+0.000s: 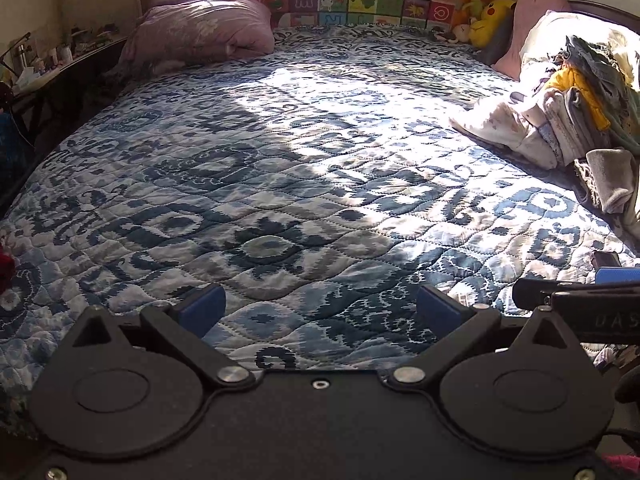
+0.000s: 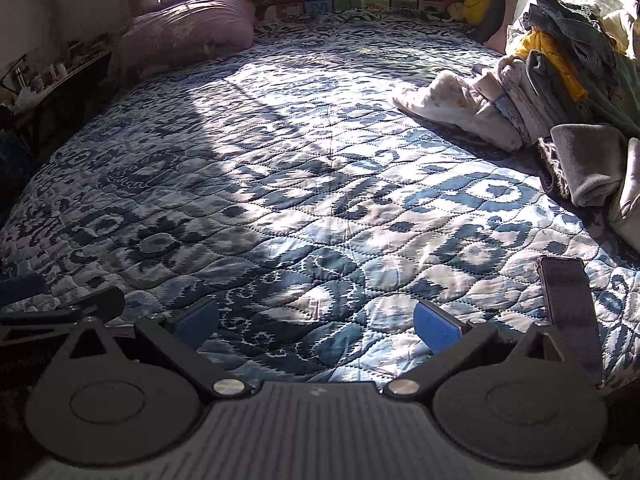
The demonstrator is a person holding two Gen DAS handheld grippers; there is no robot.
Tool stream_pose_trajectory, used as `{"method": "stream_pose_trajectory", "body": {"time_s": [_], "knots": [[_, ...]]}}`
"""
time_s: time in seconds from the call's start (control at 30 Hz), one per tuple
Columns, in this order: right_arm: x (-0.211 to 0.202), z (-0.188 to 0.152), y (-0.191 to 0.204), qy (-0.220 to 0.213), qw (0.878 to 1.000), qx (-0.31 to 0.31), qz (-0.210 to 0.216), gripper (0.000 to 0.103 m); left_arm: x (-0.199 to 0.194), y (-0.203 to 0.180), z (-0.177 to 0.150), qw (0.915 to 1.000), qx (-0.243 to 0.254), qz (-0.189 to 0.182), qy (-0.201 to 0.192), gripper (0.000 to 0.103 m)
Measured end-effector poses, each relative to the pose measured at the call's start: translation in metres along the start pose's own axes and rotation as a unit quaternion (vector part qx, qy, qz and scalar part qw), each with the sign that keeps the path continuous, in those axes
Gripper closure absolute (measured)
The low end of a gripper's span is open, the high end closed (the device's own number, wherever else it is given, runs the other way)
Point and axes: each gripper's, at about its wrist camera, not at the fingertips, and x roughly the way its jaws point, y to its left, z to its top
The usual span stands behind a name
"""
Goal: Fold clothes
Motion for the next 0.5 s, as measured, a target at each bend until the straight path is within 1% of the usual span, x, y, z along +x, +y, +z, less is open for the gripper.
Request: {"method": "stream_pose_trajectory", "body": {"time_s": [0.13,0.4,0.5], "knots": [[-0.0028,0.0009,0.0024,-0.003,1.000,-0.005,-0.004,0.000,-0.0021,0.0025,0.0001,1.0000,-0.006,-0.002,0.000,0.000],[-0.0039,0.0008,0.0043,-0.004,1.000,-0.006,0.003,0.000,-0.0069,0.0071,0.0002,0.9998,-0.020,-0.008,-0.001,0.000],[-0.0036,0.0007,0.0049,-0.004,1.000,-0.007,0.004,0.000,-0.0070,0.0065,-0.0011,0.9998,-0.016,-0.002,-0.006,0.000]]}}
